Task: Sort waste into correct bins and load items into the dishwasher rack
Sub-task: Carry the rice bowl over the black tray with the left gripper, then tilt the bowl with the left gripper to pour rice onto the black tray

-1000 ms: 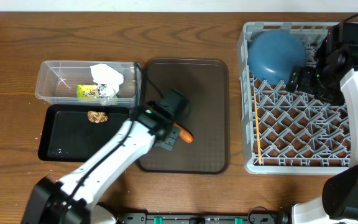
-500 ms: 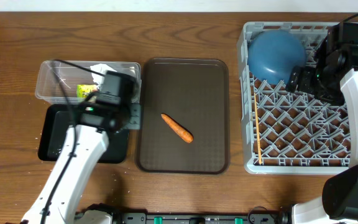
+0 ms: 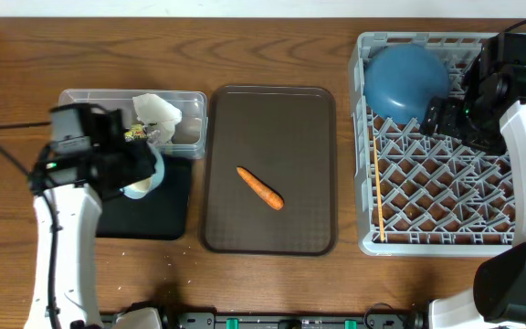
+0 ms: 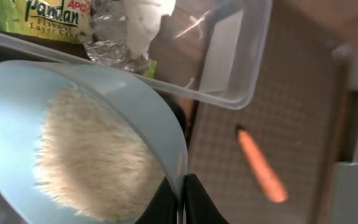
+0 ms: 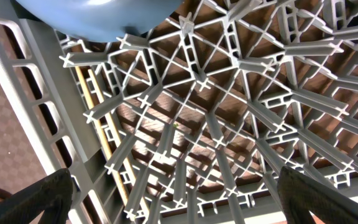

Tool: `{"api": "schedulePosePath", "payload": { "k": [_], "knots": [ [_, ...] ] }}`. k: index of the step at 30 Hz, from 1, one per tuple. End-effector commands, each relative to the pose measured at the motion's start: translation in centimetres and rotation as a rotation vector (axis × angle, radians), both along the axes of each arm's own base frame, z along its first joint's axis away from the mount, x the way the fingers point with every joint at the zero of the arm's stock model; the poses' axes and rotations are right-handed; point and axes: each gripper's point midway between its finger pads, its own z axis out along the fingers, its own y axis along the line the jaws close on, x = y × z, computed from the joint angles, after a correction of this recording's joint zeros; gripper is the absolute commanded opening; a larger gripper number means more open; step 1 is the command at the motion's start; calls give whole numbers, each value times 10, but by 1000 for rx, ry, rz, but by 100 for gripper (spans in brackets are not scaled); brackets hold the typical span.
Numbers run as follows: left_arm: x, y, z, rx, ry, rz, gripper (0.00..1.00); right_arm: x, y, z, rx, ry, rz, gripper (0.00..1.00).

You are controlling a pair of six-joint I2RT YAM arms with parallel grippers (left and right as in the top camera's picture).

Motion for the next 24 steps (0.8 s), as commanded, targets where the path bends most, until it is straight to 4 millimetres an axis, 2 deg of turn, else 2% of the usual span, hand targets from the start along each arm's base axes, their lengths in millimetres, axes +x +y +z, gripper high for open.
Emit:
{"api": "schedulePosePath", "payload": {
  "k": [1, 4, 9, 16, 21, 24],
  "knots": [
    [6, -4, 31, -161, -107, -20, 6, -1, 2, 2, 5, -3, 12, 98],
    [4, 5, 39, -253, -141, 11, 6, -1, 2, 2, 4, -3, 12, 98],
    [-2, 22, 38, -352, -158, 76, 6, -1, 2, 2, 4, -3, 12, 98],
    [0, 32, 41, -513, -190, 94, 6, -1, 2, 2, 4, -2, 12, 98],
    [-2, 43, 20, -607, -108, 161, 6, -1, 2, 1, 5, -1, 12, 98],
    [2, 43, 23, -706, -138, 145, 6, -1, 2, 2, 5, -2, 12, 98]
  ]
}}
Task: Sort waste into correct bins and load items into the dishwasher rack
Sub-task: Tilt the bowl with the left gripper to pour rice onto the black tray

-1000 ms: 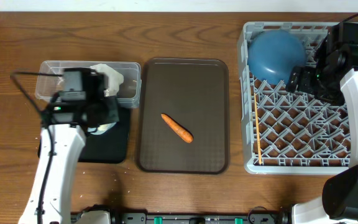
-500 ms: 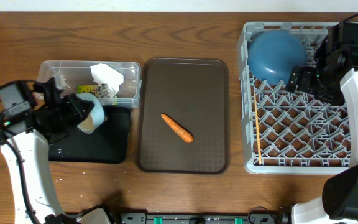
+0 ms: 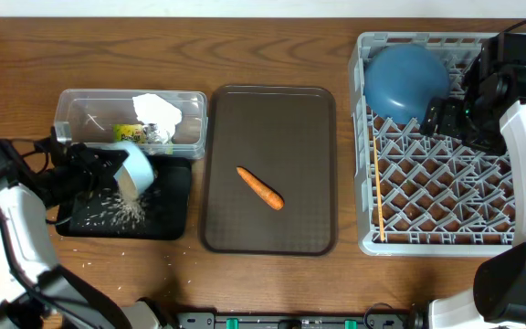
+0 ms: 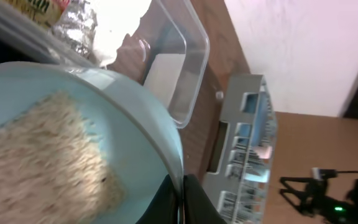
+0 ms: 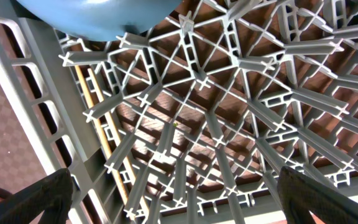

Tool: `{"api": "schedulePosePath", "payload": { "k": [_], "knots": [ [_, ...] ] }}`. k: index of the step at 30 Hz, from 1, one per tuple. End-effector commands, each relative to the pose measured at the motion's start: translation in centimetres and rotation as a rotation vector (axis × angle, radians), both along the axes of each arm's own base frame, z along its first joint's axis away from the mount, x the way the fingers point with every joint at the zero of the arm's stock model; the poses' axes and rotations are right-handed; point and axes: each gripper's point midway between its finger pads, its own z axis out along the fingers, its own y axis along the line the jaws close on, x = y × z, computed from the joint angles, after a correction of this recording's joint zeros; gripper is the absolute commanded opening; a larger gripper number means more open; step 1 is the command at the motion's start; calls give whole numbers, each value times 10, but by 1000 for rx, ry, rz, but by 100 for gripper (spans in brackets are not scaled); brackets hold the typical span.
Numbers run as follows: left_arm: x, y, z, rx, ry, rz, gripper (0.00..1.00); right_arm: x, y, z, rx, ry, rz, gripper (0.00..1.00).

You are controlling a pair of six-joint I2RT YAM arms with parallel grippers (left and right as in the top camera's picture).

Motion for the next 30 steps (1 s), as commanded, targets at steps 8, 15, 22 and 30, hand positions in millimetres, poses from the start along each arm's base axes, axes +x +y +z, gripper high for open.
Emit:
{"api": "schedulePosePath", "payload": {
  "k": [8, 15, 22, 30],
  "knots": [
    [10, 0, -3, -279, -81, -19, 6, -1, 2, 2, 4, -5, 12, 97],
    [15, -1, -4, -430, -91, -14, 6, -1, 2, 2, 4, -5, 11, 98],
    [14, -2, -9, -427, -92, -18, 6, -1, 2, 2, 4, -4, 11, 97],
    [8, -4, -22, -364, -46, -29, 6, -1, 2, 2, 4, -4, 11, 98]
  ]
}}
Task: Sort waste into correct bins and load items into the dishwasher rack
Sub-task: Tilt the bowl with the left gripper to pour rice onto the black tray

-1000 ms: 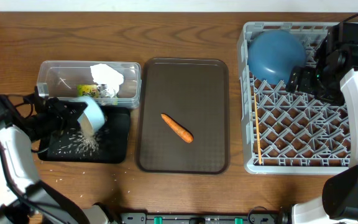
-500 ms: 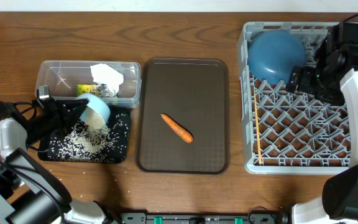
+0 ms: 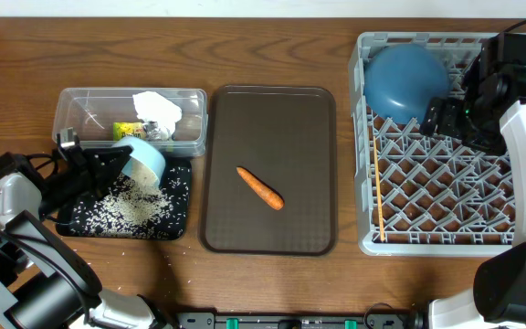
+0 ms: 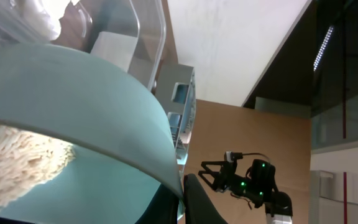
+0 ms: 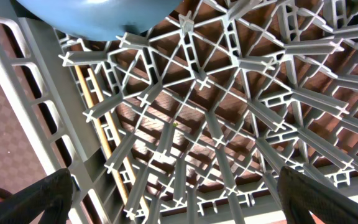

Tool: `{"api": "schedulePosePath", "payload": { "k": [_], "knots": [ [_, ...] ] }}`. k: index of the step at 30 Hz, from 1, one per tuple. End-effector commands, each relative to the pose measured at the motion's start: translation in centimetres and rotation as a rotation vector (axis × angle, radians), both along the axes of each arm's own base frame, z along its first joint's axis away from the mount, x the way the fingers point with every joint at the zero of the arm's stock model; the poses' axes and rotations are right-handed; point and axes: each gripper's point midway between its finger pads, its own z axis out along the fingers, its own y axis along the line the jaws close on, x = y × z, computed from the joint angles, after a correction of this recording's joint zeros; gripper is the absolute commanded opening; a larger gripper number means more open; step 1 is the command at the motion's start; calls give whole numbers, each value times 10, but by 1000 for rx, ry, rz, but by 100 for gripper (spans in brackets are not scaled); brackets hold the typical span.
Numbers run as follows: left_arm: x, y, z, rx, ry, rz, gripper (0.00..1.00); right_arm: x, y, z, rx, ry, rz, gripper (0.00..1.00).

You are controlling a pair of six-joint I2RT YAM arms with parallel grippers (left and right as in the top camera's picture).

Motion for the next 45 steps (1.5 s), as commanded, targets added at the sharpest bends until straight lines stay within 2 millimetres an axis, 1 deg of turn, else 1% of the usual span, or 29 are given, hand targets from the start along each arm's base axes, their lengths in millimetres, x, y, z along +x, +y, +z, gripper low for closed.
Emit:
{"api": "schedulePosePath", "payload": {
  "k": [1, 3, 8, 13, 16, 21, 26, 32, 45],
  "knots": [
    [-7, -1, -11, 58, 14, -16, 6, -1, 2, 2, 4, -4, 12, 98],
    [-11, -3, -15, 87, 15, -35, 6, -1, 2, 2, 4, -5, 12, 97],
    [-20, -11, -12, 118, -33, -75, 6, 0, 2, 2, 4, -6, 12, 97],
    [-24, -20, -12, 137, -53, -114, 6, -1, 2, 2, 4, -5, 12, 98],
    [-27, -27, -15, 163, -54, -153, 6, -1, 2, 2, 4, -5, 11, 97],
    [-31, -36, -14, 184, -92, -194, 6, 0, 2, 2, 4, -5, 11, 98],
    [-39, -44, -7, 196, -153, -234, 6, 0, 2, 2, 3, -7, 11, 98],
    [-48, -54, 5, 219, -268, -276, 6, 1, 2, 2, 3, -9, 12, 98],
    [-43, -53, 8, 255, -351, -268, 6, 0, 2, 2, 3, -8, 12, 98]
  ]
}}
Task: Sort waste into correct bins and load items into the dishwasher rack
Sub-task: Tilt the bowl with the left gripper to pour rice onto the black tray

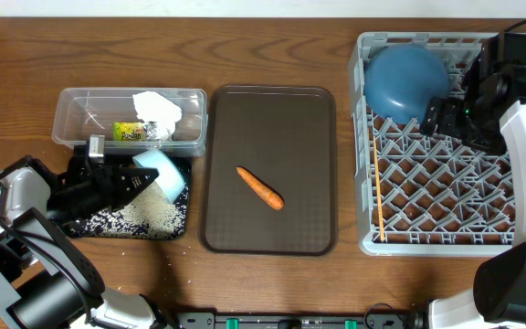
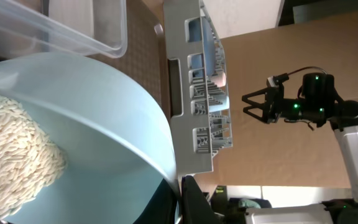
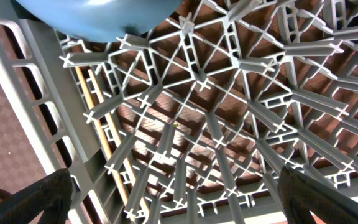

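My left gripper (image 1: 141, 181) is shut on the rim of a light blue bowl (image 1: 164, 173), which is tipped on its side over the black tray (image 1: 177, 225). A heap of rice (image 1: 142, 213) lies on that tray. In the left wrist view a clump of rice (image 2: 16, 149) still clings inside the bowl (image 2: 98, 130), and the fingers (image 2: 191, 202) pinch its edge. An orange carrot (image 1: 260, 187) lies on the brown tray (image 1: 272, 114). Over the grey dishwasher rack (image 1: 432, 239) my right gripper (image 3: 179, 199) stands open, holding nothing.
A clear bin (image 1: 80, 117) behind the black tray holds wrappers and crumpled paper. A dark blue bowl (image 1: 405, 80) sits upside down in the rack's far left corner. A chopstick (image 1: 377, 196) lies along the rack's left side. Stray rice grains dot the table by the black tray.
The light blue bowl has shifted a little right and nearer over the black tray, and is tipped further. The left arm sits lower. The right arm has not moved.
At first my left gripper held the bowl full of rice over the black tray. Then the bowl was tilted and rice lay scattered on the tray. The heap then grew, and now only a clump is left in the bowl. The right gripper stayed open over the rack.
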Tool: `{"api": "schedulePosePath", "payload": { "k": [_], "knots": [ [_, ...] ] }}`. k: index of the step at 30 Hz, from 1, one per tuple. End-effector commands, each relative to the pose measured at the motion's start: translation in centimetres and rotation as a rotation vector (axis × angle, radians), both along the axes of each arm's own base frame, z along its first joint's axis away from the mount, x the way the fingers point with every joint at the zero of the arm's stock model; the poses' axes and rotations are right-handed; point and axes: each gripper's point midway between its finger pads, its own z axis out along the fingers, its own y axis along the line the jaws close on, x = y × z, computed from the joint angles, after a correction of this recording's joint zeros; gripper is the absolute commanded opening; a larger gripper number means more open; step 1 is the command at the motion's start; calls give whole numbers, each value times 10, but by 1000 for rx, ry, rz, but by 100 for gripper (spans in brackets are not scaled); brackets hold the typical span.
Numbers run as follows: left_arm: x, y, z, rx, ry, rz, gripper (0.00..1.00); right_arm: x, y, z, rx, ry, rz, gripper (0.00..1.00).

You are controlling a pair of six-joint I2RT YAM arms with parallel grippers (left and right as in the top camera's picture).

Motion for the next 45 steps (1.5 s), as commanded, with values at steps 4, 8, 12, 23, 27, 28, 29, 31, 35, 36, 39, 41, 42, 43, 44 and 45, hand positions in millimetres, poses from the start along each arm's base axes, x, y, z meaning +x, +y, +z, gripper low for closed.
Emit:
{"api": "schedulePosePath", "payload": {
  "k": [4, 8, 12, 23, 27, 28, 29, 31, 35, 36, 39, 41, 42, 43, 44, 45],
  "knots": [
    [4, -1, 8, -7, -98, 9, 6, 0, 2, 2, 4, -6, 11, 98],
    [4, -1, 8, 31, -167, -8, 6, 0, 2, 2, 4, -6, 11, 98],
    [7, 0, 8, 55, -218, -11, 6, 0, 2, 2, 3, -9, 11, 98],
    [6, 0, 6, 128, -333, -48, 6, 0, 2, 2, 3, -9, 12, 98],
    [4, 0, 4, 153, -356, -65, 6, -1, 0, 2, -10, -4, 10, 98],
    [3, 0, 3, 162, -353, -73, 6, -1, -1, 2, -13, -4, 15, 98],
    [2, 0, 1, 170, -351, -81, 6, -1, -1, 2, -13, -3, 16, 98],
    [2, 0, 7, 139, -343, -59, 6, -1, -1, 2, -13, -4, 16, 98],
    [7, 4, 14, 114, -353, -19, 6, -1, 0, 2, -12, -3, 16, 98],
    [7, 5, 12, 135, -378, -28, 6, -2, 0, 1, -12, 0, 16, 98],
    [8, 5, 15, 105, -357, -5, 6, -2, 0, 1, -12, 1, 16, 98],
    [7, 4, 14, 112, -355, -17, 6, -2, 0, 1, -12, 1, 16, 98],
    [7, 4, 11, 125, -354, -28, 6, -2, -1, 1, -12, 1, 16, 98],
    [6, 4, 9, 138, -355, -38, 6, -2, -1, 1, -12, 1, 16, 98],
    [5, 3, 8, 140, -351, -44, 6, -2, -1, 1, -12, 0, 16, 98],
    [5, 3, 6, 142, -346, -50, 6, -2, -1, 1, -12, 0, 16, 98]
  ]
}}
